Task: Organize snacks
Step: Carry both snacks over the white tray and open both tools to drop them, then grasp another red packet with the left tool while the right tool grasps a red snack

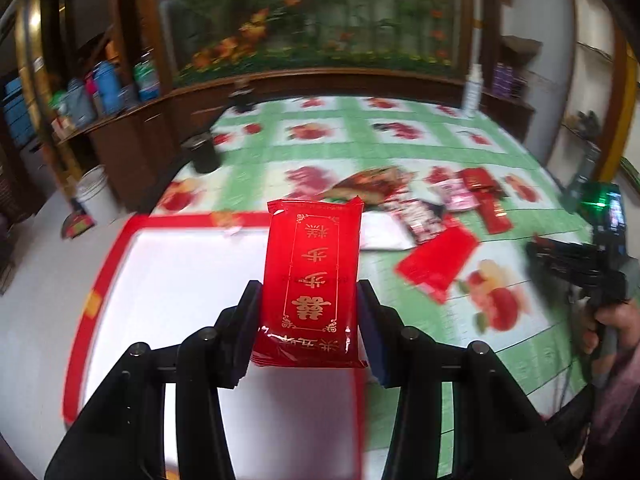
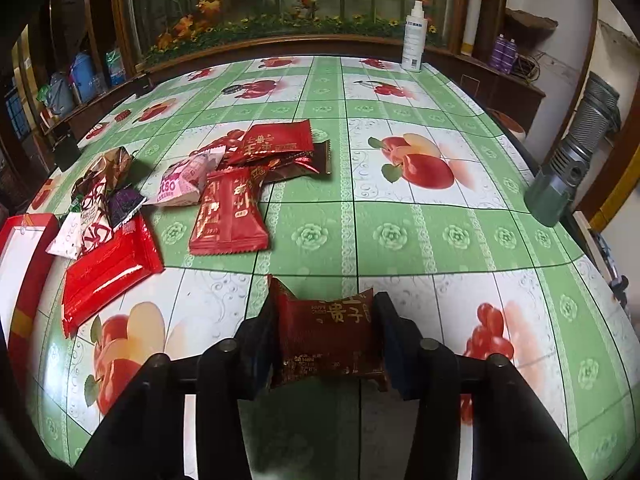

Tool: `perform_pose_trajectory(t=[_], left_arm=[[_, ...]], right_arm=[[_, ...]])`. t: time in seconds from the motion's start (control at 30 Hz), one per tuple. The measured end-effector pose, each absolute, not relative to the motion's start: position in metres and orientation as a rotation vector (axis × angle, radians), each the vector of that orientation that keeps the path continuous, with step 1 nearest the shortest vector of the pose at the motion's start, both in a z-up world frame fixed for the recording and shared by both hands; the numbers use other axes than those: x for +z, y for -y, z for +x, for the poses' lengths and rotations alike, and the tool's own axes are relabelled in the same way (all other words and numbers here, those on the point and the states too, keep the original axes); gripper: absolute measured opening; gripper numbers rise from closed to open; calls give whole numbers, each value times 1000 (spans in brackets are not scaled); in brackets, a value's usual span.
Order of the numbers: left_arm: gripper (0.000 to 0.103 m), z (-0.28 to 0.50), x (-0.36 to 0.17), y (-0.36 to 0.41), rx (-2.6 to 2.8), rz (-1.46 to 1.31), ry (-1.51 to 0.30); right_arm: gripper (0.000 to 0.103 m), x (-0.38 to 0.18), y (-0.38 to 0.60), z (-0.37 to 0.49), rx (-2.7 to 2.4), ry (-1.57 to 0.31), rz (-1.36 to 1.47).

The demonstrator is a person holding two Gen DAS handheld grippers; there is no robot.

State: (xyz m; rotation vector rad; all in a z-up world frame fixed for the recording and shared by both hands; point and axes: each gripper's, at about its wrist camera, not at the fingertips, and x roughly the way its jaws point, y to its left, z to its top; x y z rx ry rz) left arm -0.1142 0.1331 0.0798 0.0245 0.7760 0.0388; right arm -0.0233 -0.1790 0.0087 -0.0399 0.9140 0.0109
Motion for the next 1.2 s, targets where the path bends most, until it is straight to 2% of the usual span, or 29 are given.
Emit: perform_pose_trajectory(t=[0.3,0.53,0.6,0.67,0.8,0.83,1.2], left_arm=[[45,-135,47,-177,165,30,-837],[45,-148,41,-195,308,84,-813],[49,-152,44,-199,347,111,-787],[60,-156,47,-204,364,115,-775],[60,-161,48,-217,392,99,-773],[60,-162,47,-220,401,96,-777],[60,-167,46,-233,430,68,-783]], right_arm=[[43,22,125,-41,251,-939,0],[43,45,29,-56,587,-896,67],[43,50,-4,-60,656,-866,65],[44,51,-28,-61,713,-868,79],[47,50,-65,-63,784,-884,88],[51,51,-72,-65,799,-881,88],[52,65,-72,-79,821,-806,98]])
